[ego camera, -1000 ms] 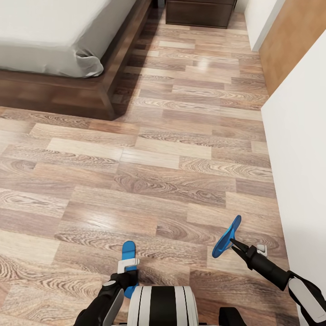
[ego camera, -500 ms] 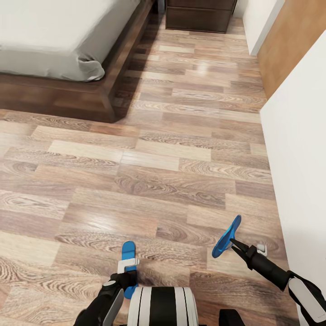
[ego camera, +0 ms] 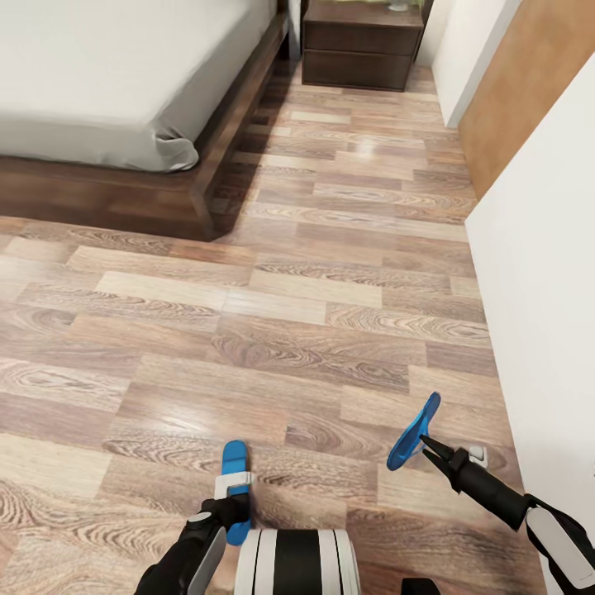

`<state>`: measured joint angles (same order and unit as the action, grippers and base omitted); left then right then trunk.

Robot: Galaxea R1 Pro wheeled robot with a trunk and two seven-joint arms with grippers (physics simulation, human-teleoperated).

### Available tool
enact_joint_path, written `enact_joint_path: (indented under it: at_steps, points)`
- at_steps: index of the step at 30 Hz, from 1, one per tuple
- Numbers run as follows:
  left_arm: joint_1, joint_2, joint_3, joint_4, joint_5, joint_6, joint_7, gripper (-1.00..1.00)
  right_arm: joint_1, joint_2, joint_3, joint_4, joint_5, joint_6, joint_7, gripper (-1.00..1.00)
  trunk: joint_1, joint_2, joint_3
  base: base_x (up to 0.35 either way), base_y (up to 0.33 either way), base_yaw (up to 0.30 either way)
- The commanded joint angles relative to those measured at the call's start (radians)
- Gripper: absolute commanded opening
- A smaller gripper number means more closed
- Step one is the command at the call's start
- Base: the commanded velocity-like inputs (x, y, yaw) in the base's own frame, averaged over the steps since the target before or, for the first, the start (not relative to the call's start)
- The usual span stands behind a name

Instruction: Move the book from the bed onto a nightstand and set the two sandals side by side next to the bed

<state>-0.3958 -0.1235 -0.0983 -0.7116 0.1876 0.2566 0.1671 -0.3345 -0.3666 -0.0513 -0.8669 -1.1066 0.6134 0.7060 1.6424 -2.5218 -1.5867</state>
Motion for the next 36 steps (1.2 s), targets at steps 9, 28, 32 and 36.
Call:
enact_joint_path:
  at_steps: [9,28,32,36]
  points:
    - [0.000,0.001,-0.004,-0.002,0.012,0.006,0.002,-1.00,0.000,0.008,0.008,0.001,-0.001,-0.002,-0.003,-1.00,-0.004,0.002,0.034,0.000,0.000,0.000]
    - [0.000,0.001,-0.004,-0.003,0.012,0.006,0.002,-1.00,0.001,0.075,0.057,0.003,0.116,-0.071,0.004,-1.00,-0.013,0.006,0.108,0.000,0.000,0.000]
    - [0.000,0.001,-0.004,-0.003,0.012,0.006,0.002,-1.00,0.001,0.075,0.057,0.003,0.116,-0.072,0.004,-1.00,-0.015,0.007,0.123,0.000,0.000,0.000]
    - [0.000,0.001,-0.004,-0.003,0.012,0.006,0.002,-1.00,0.001,0.075,0.057,0.003,0.117,-0.072,0.004,-1.00,-0.016,0.008,0.139,0.000,0.000,0.000]
